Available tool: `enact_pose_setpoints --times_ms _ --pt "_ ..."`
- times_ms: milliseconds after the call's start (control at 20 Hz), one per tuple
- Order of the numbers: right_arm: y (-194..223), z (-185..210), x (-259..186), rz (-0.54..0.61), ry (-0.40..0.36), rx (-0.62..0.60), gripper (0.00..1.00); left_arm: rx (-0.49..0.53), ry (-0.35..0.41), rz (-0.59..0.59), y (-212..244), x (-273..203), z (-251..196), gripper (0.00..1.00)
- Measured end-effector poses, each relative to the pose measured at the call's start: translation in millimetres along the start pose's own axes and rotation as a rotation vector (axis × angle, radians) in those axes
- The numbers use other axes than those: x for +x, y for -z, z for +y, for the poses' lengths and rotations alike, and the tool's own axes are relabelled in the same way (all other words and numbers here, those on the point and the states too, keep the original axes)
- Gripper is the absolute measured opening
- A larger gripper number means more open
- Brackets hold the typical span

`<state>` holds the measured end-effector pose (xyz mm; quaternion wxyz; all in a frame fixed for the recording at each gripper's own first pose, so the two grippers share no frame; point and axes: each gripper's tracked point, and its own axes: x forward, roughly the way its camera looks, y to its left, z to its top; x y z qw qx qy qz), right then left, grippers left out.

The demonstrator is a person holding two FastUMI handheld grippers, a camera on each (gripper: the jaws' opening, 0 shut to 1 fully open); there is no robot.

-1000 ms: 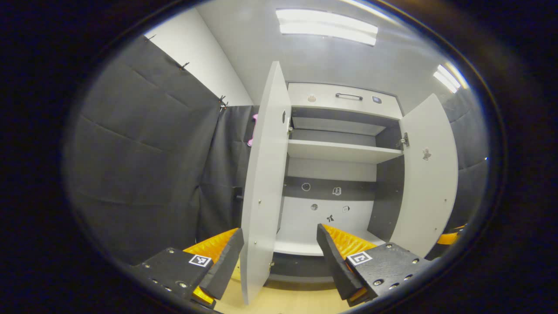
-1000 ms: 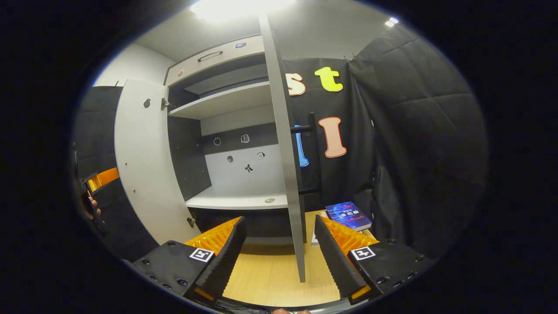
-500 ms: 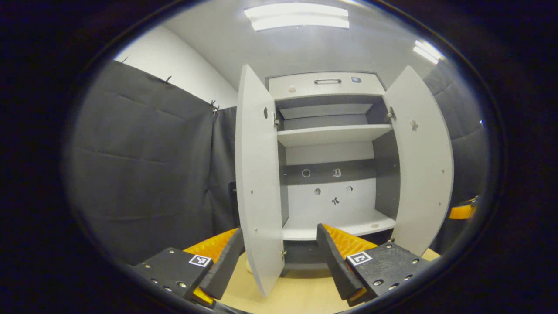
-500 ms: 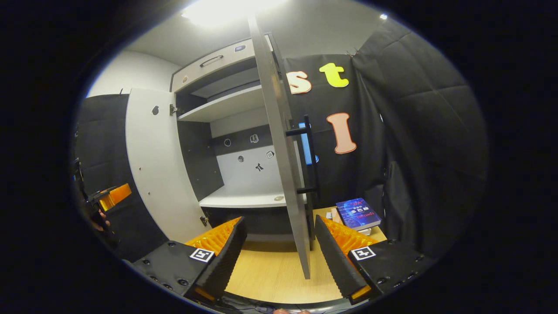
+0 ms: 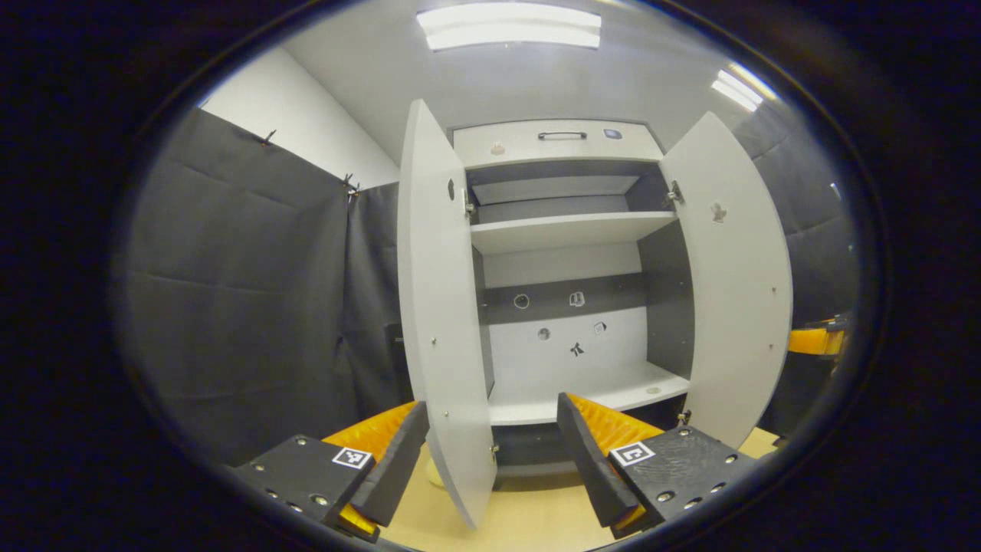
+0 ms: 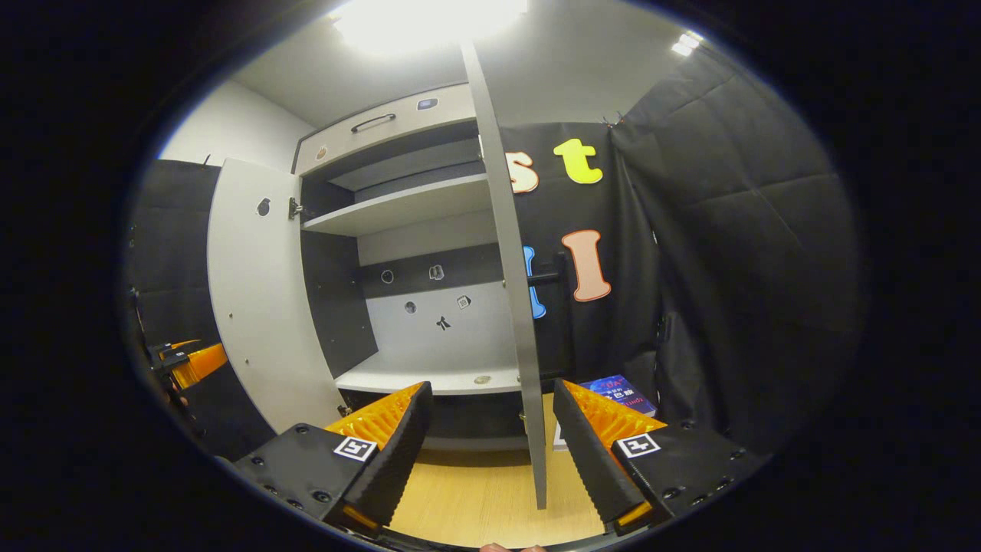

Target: Open the right door of the double-door shoe cabinet with the right hand, and open the left door with the left hand.

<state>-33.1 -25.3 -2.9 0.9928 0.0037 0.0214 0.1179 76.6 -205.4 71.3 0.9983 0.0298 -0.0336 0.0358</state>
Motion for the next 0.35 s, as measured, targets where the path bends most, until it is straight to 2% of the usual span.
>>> enact_pose_setpoints --times_ms 100,300,350 --pt "-1 2 2 -0.005 0.009 -0.047 0.98 0.027 -0.044 0.003 6 10 18 0.96" --pt "0 16 10 0.006 0.007 -0.076 0.98 0.044 0.032 0.008 13 29 18 0.97" --pt "1 15 11 0.015 0.011 -0.094 0.92 0.030 0.052 0.014 15 33 15 0.98"
